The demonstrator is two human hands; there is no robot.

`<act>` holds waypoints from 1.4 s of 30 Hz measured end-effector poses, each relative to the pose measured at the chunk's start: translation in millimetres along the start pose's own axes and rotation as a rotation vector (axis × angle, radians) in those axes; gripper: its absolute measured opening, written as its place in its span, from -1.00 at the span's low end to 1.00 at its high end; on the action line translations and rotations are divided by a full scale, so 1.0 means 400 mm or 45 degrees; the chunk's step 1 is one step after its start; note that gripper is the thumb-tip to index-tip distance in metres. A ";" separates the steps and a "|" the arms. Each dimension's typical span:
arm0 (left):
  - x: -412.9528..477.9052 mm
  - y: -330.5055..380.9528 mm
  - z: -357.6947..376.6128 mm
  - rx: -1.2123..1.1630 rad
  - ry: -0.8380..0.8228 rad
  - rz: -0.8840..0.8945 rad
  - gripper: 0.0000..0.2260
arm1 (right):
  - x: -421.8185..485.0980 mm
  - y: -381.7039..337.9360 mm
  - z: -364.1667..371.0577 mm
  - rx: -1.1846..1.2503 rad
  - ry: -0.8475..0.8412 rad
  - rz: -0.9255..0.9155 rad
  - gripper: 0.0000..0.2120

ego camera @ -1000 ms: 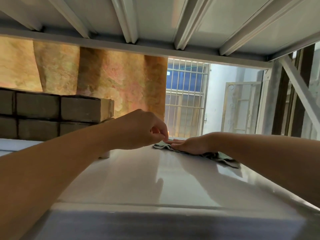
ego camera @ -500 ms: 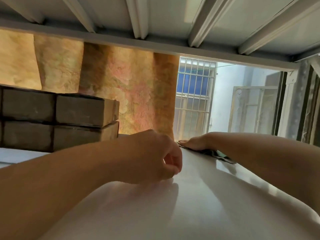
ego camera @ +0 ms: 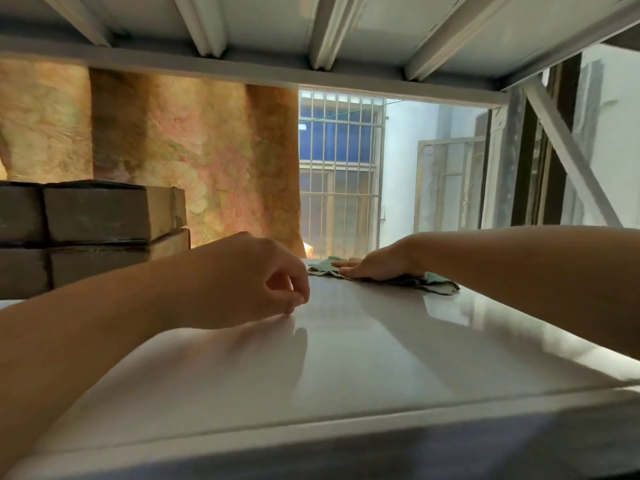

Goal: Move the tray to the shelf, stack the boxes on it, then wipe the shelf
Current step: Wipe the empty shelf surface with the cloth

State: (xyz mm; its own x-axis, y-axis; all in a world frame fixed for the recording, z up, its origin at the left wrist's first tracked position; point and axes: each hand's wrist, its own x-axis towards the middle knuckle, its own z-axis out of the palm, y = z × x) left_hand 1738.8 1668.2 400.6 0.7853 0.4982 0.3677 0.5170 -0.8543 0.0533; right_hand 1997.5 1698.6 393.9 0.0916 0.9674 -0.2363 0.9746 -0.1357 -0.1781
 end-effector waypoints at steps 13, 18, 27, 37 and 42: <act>-0.019 0.094 -0.017 -0.036 0.135 0.134 -0.88 | -0.265 0.078 0.094 -0.246 0.162 -0.311 -0.57; -0.017 0.134 -0.004 -0.010 0.133 0.167 -0.87 | -0.378 0.057 0.121 -0.200 0.133 -0.369 -0.57; 0.034 0.218 0.008 -0.008 0.083 0.230 -0.83 | -0.530 0.016 0.139 0.006 -0.079 -0.315 -0.52; 0.109 0.251 -0.007 0.004 0.061 0.291 -0.73 | -0.443 0.088 0.092 -0.055 -0.080 -0.195 -0.53; 0.132 0.243 0.020 0.048 0.008 0.292 -0.79 | -0.299 0.162 0.047 0.028 -0.012 -0.049 -0.53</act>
State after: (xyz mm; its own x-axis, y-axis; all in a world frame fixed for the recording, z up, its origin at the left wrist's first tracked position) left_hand 1833.3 1612.8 417.9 0.8816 0.2902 0.3722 0.3374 -0.9390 -0.0672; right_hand 2045.8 1570.2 392.6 0.0524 0.9698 -0.2382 0.9727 -0.1035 -0.2077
